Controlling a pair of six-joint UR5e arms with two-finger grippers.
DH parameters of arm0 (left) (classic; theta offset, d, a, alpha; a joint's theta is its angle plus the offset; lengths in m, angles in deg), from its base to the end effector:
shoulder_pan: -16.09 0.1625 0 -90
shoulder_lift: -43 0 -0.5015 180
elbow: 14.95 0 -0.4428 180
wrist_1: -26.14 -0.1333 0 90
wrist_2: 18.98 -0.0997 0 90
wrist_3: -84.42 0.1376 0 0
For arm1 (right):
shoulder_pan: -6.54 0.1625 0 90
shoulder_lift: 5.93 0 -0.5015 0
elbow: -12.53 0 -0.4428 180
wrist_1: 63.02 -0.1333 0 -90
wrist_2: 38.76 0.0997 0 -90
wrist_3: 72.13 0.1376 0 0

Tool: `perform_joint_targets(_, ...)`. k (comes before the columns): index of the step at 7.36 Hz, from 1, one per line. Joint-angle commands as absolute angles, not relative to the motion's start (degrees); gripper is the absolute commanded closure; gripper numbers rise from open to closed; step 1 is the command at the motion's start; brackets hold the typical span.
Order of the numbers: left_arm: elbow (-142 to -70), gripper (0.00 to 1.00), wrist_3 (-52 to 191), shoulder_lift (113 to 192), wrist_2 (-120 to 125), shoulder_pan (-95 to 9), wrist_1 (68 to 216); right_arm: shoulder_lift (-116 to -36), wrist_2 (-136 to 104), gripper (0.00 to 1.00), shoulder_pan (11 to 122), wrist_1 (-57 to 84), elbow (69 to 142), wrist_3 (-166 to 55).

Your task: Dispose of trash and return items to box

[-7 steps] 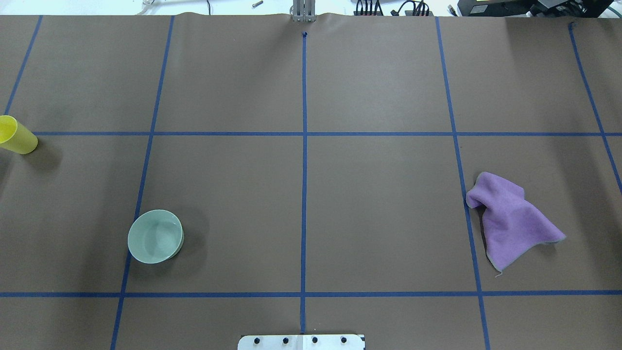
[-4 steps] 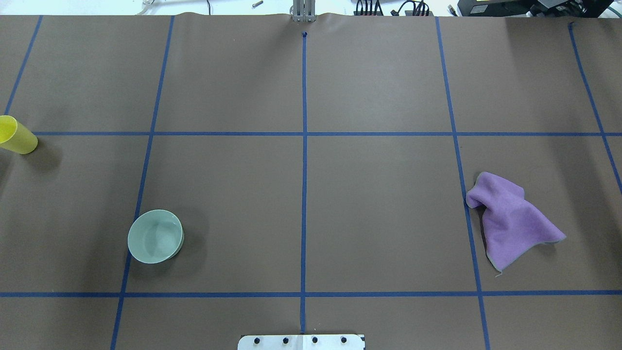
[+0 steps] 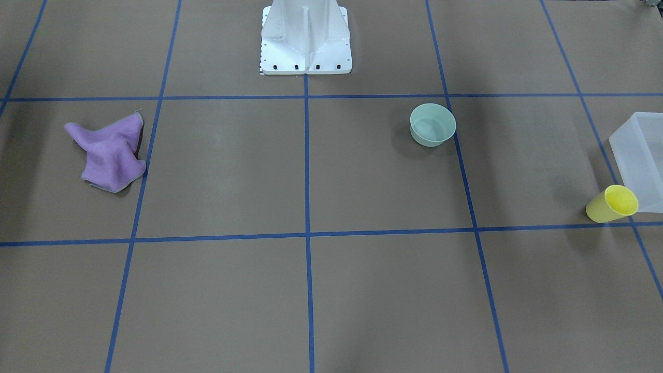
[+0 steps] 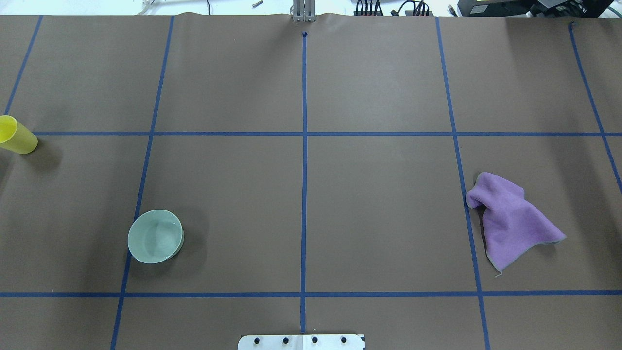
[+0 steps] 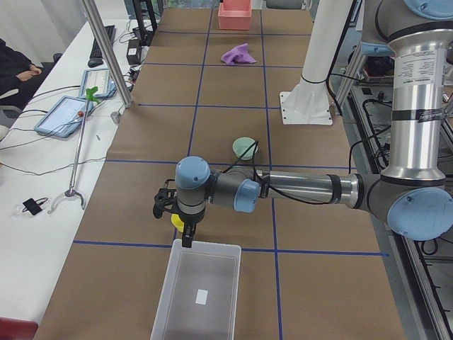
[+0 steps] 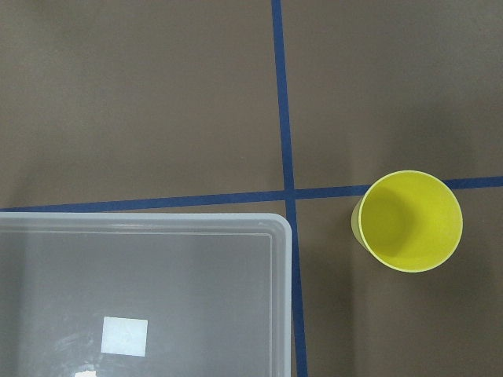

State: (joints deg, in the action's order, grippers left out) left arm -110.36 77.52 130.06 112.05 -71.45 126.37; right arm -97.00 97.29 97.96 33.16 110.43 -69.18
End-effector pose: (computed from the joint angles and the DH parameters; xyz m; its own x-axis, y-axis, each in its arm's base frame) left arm -0.0199 -0.5381 0.7236 0.7471 0.0582 -0.6622 0.0482 0.9888 0.1413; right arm 0.0474 -0.5301 0.7056 0.6918 0.0605 0.7195 -0.0605 0.9978 -0.0257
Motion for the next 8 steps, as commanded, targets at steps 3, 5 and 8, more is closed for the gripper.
perform_joint_targets(3, -109.3, 0.01, 64.3, 135.6, 113.6, -71.2, 126.8, -97.0, 97.6, 0.0, 97.9, 33.0, 110.7, -69.3)
perform_joint_targets(5, -110.2, 0.01, 49.7, 141.0, 113.7, -64.2, 126.9, -97.0, 97.7, 0.0, 97.9, 33.0, 110.7, -69.0)
perform_joint_targets(8, -118.1, 0.01, 33.1, 141.0, 113.6, -52.6, 127.6, -96.9, 97.6, 0.0, 96.9, 33.0, 110.6, -68.6)
